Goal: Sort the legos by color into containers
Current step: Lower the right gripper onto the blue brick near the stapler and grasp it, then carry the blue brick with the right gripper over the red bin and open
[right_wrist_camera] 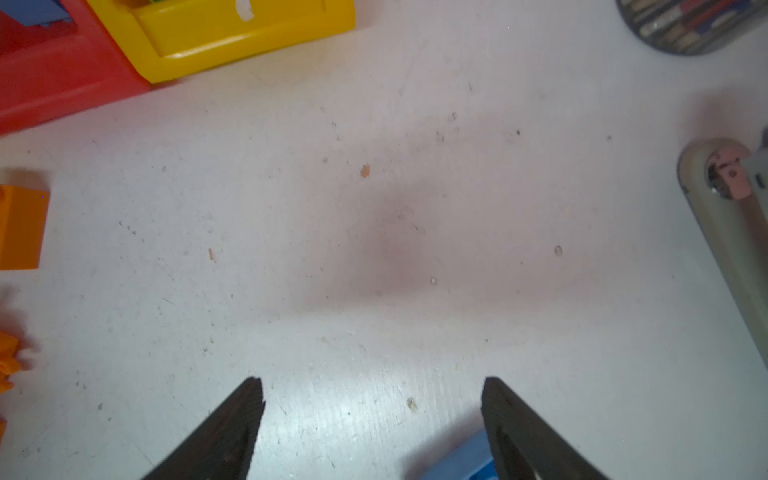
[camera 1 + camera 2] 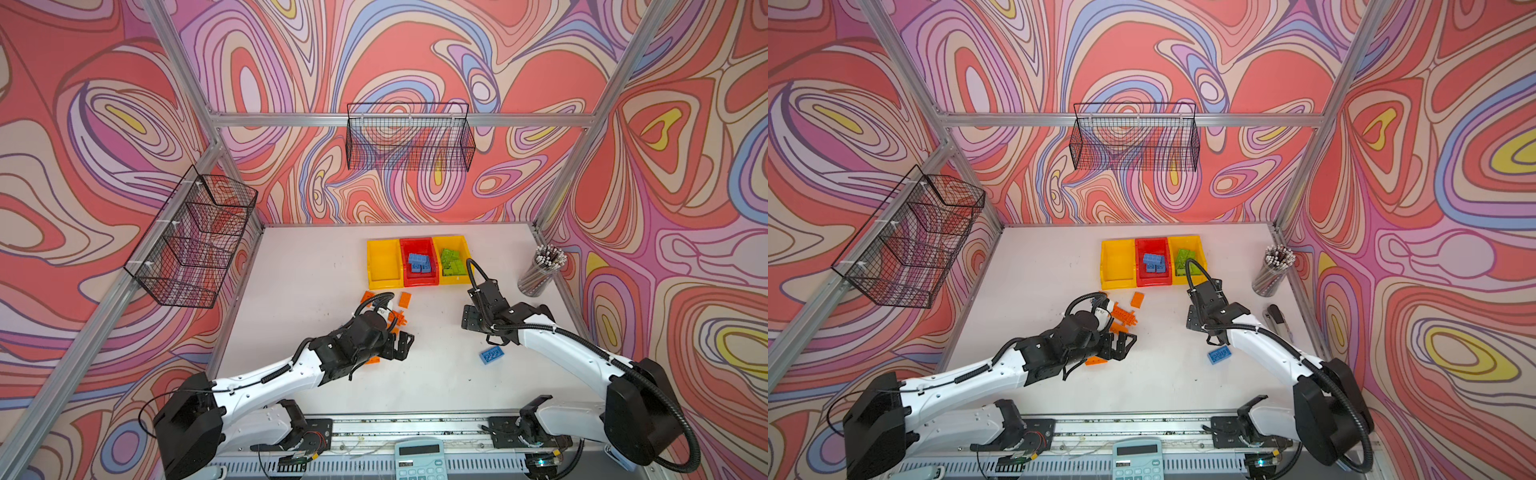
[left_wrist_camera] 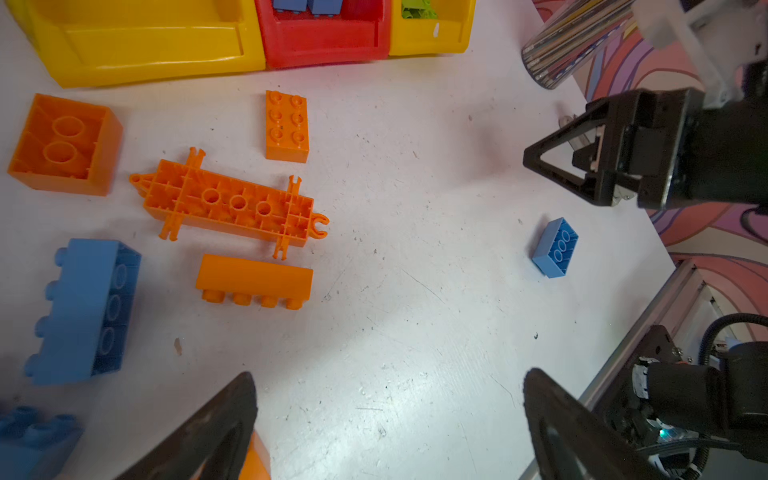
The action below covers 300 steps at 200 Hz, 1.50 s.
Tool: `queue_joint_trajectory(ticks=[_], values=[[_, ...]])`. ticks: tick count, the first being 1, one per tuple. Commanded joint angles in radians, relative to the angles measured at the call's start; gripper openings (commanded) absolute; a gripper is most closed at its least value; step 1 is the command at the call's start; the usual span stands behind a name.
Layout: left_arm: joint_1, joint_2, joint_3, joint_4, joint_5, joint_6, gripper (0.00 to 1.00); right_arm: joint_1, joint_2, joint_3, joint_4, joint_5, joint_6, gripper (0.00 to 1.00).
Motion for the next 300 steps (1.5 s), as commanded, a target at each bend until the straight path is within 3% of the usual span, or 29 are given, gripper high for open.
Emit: queue_joint_trajectory(ticks=[1,60,102,179,201,229,261,300], values=[[-0.011,0.028,0.01,0.059,0.045,-0.021,1.0,-0.002,-0.102,-0.096,-0.041,-0.01,0.148,0.85],[-0.018,0.076,0.027,0.082,0.06,-0.015,1.0,0.0,-0.314,-0.208,-0.132,0.008,0.298,0.84],[-0.017,0.113,0.038,0.099,0.072,-0.007,1.0,0.0,-0.303,-0.226,-0.147,0.007,0.332,0.83],[-0.018,0.144,0.043,0.099,0.061,0.028,1.0,0.0,-0.198,-0.274,0.0,-0.047,0.333,0.81],[-0.017,0.142,0.04,0.091,0.05,0.03,1.0,-0.001,-0.157,-0.269,0.046,-0.062,0.318,0.73],[-0.017,0.145,0.032,0.09,0.039,0.028,1.0,0.0,-0.098,-0.244,0.064,-0.058,0.288,0.53],[-0.018,0.143,0.028,0.09,0.032,0.023,1.0,0.0,-0.04,-0.206,0.065,-0.044,0.252,0.38],[-0.015,0.13,0.041,0.052,0.014,0.03,1.0,0.0,-0.015,-0.109,0.069,-0.039,0.193,0.29]])
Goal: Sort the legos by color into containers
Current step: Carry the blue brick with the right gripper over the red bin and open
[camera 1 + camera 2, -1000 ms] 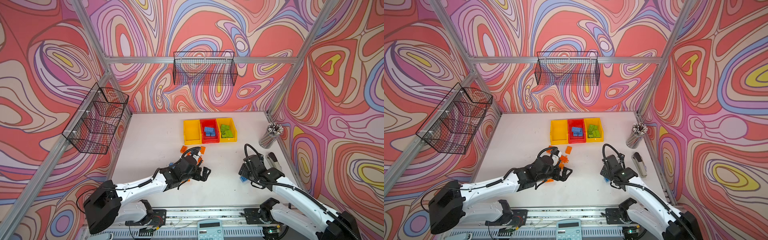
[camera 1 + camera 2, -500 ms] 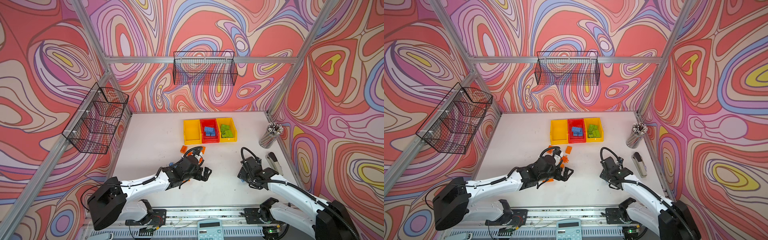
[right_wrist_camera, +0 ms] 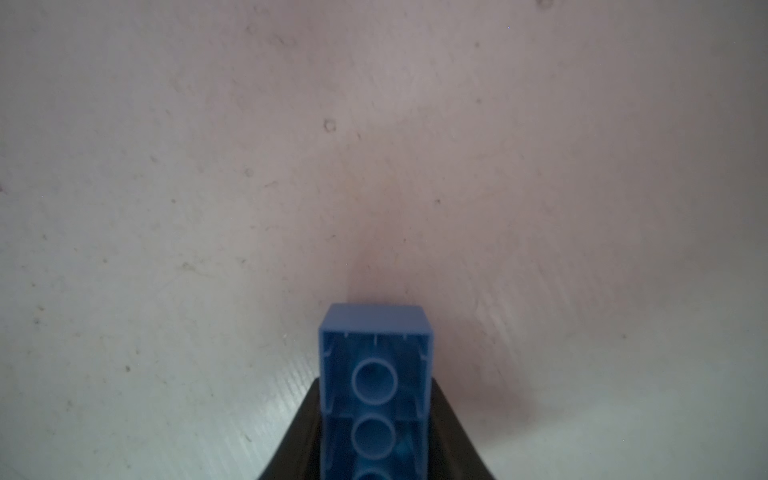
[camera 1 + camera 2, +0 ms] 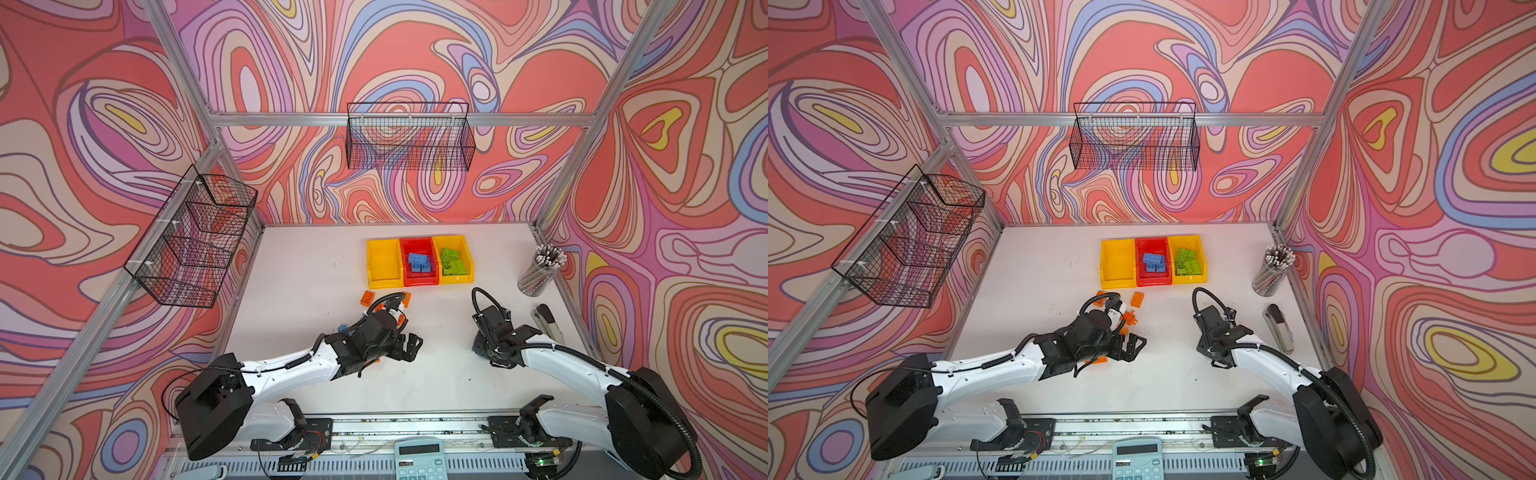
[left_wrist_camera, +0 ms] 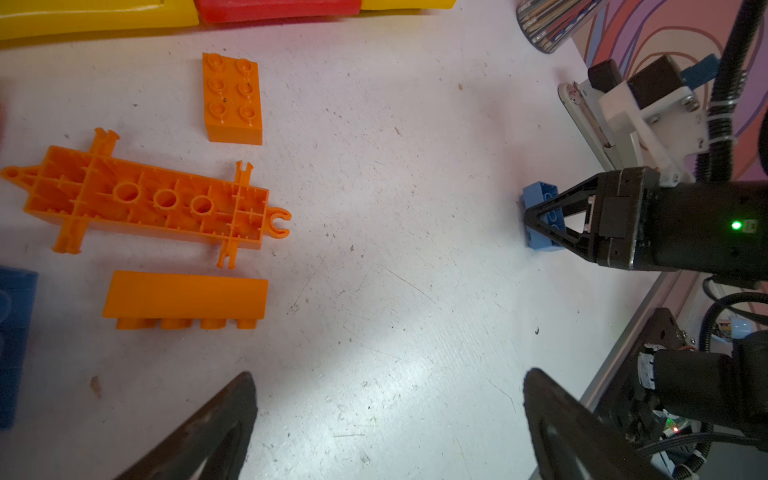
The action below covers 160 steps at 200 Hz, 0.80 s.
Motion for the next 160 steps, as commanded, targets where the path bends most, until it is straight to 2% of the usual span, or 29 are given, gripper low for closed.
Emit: queue_joint_trajectory(ticks=[1,41,119,160], values=[[-0.002,-0.007,0.023,-0.036,-0.026,0.013,1.0,0.0,0.004,0.079,0.019,0.023,-0.041,0.29],[-0.002,-0.05,0.025,-0.083,-0.077,0.007,1.0,0.0,0.084,0.254,0.08,-0.003,-0.15,0.29],[-0.002,-0.202,0.016,-0.266,-0.223,-0.079,1.0,0.001,0.475,0.749,0.154,-0.083,-0.394,0.29],[-0.002,-0.284,-0.009,-0.375,-0.277,-0.184,1.0,0.0,0.667,0.918,0.143,-0.113,-0.464,0.3]])
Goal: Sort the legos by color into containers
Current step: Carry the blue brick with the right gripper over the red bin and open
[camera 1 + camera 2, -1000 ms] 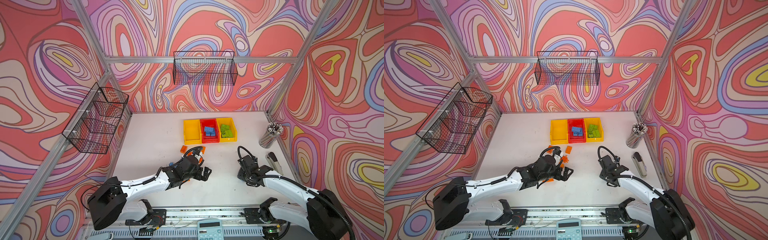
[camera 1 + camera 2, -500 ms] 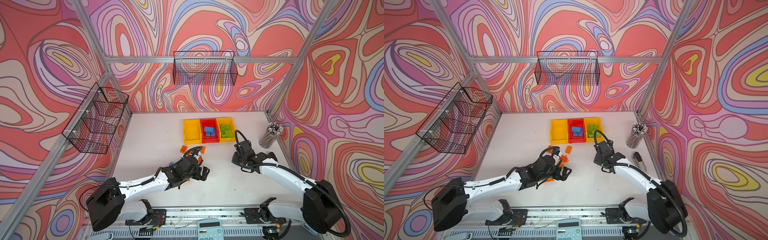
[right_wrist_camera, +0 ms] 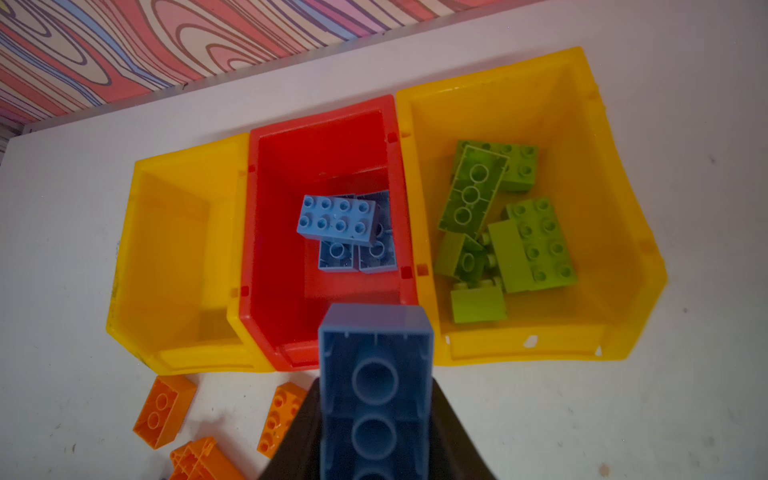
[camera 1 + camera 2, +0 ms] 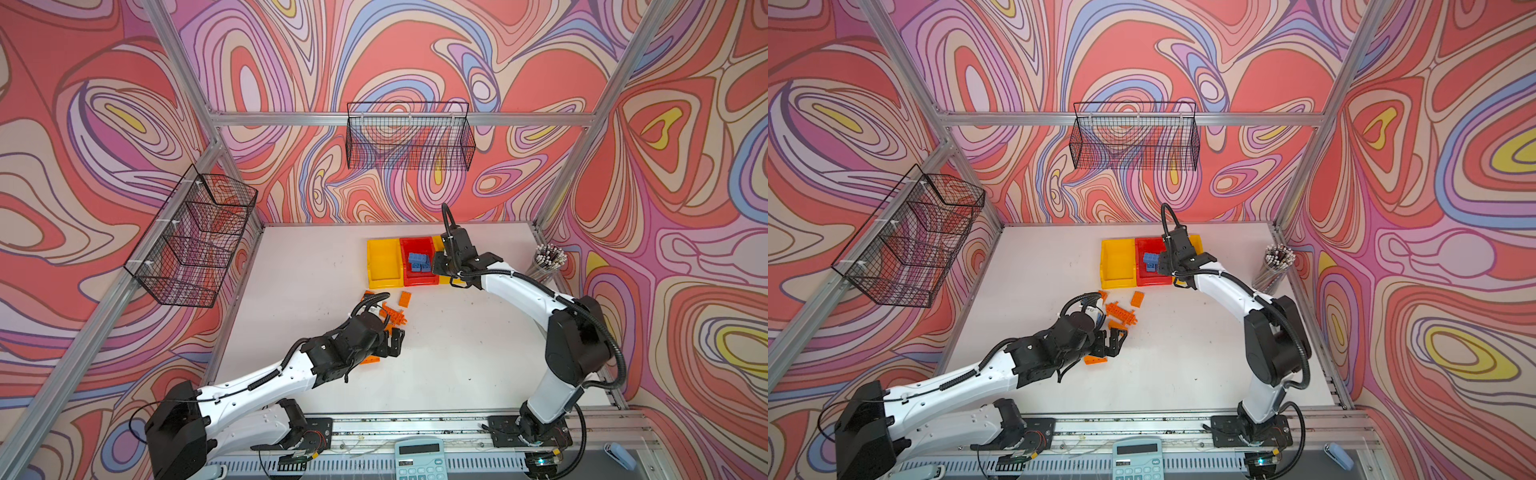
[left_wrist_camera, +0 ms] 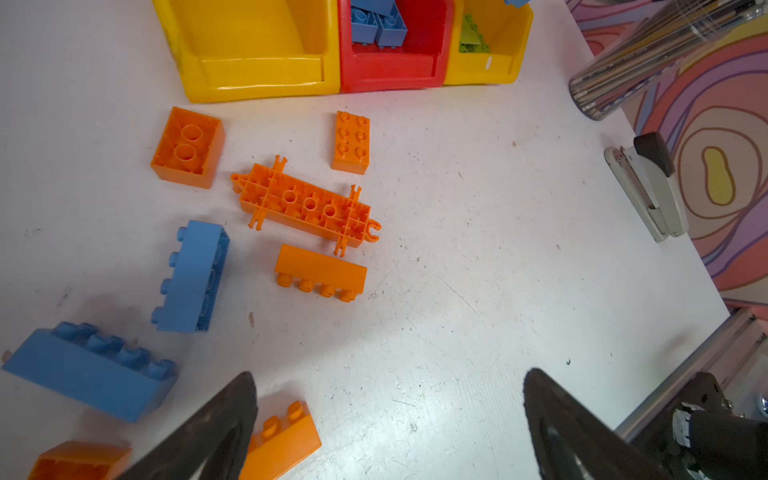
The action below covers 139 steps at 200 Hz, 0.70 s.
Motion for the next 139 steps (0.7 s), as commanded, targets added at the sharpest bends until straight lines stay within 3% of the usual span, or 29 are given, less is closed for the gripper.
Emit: queue_joint_trajectory(ticks=[1,46,94,139], values=[[-0.002,-0.046,-0.011,-0.124,-0.065,-0.096,1.0,0.0,0.089,0.066,-0.01,-0.021,-0.074,0.3],[-0.002,-0.192,-0.082,-0.179,-0.131,-0.237,1.0,0.0,0.225,0.203,-0.021,-0.034,-0.124,0.3],[-0.003,-0.279,-0.094,-0.242,-0.166,-0.301,1.0,0.001,0.311,0.288,-0.034,-0.04,-0.131,0.33],[-0.004,-0.3,-0.102,-0.244,-0.172,-0.268,1.0,0.0,0.324,0.332,-0.05,-0.044,-0.139,0.66]])
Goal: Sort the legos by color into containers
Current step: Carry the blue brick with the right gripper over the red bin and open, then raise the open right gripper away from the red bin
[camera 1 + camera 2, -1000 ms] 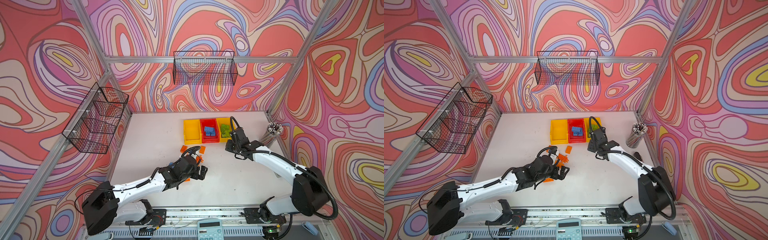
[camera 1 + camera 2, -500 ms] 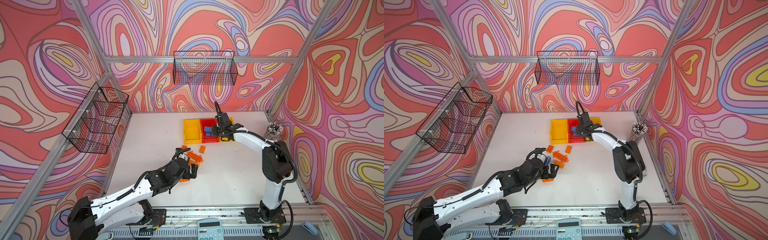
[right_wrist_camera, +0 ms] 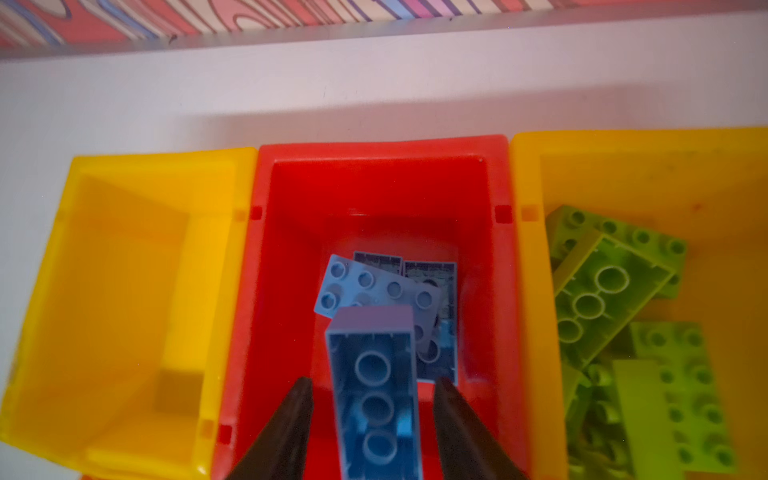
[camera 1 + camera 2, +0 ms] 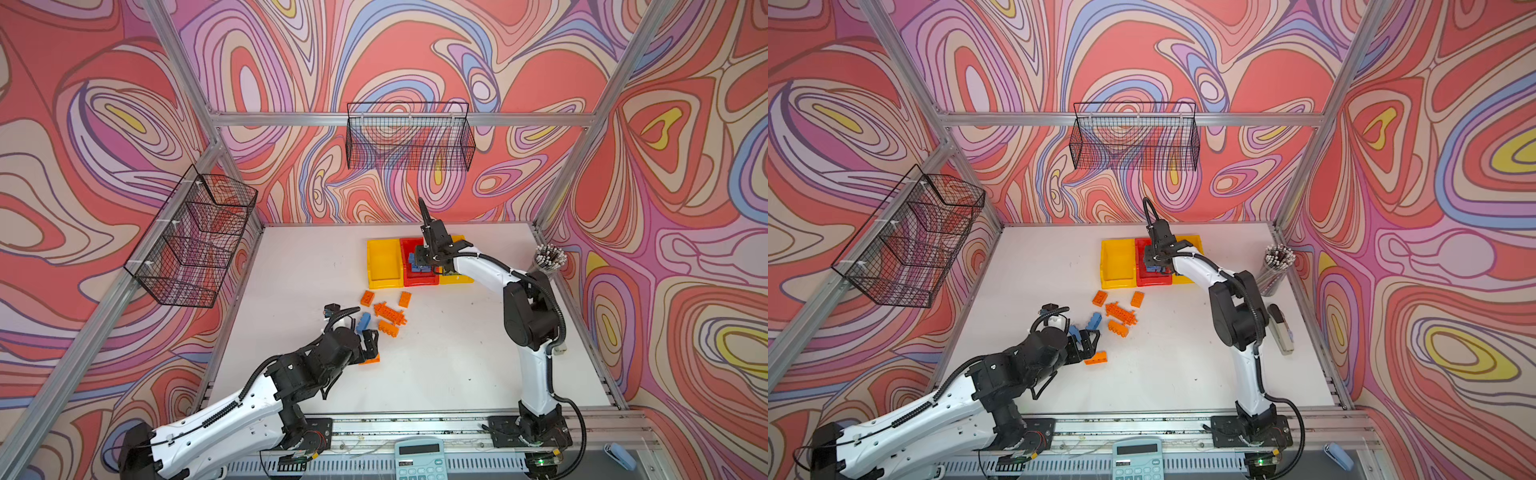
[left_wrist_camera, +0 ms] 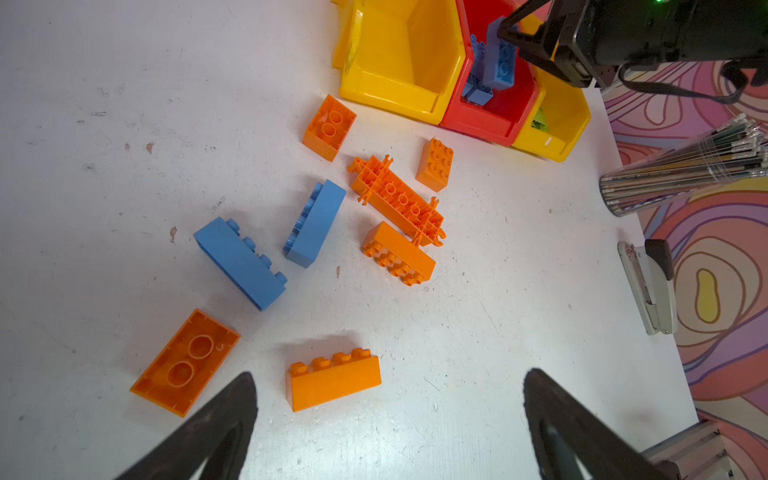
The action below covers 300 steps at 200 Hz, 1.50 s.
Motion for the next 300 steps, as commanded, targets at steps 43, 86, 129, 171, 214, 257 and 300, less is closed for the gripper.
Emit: queue_joint_trajectory(ticks=[43,86,129,171,214,257,300], values=[[-0.004,0.113,0.058,-0.007,-0.007,0.105,1.0,0.001,-0.186,-0.111,0.022,-0.014,-0.015,0.93],[-0.003,0.265,0.115,0.099,0.059,0.203,1.0,0.008,-0.428,-0.335,0.0,-0.021,-0.01,0.98],[-0.004,0.376,0.153,0.14,0.108,0.245,1.0,0.015,-0.634,-0.574,0.0,-0.032,0.03,0.98],[-0.003,0.431,0.176,0.142,0.117,0.262,1.0,0.022,-0.71,-0.674,0.002,-0.057,0.045,0.98],[-0.002,0.434,0.17,0.144,0.116,0.257,1.0,0.026,-0.726,-0.673,0.0,-0.081,0.045,0.98],[-0.002,0.435,0.166,0.134,0.121,0.261,1.0,0.026,-0.746,-0.68,-0.02,-0.082,0.056,0.98],[-0.002,0.434,0.161,0.145,0.148,0.289,1.0,0.027,-0.769,-0.685,-0.044,-0.076,0.068,0.98]])
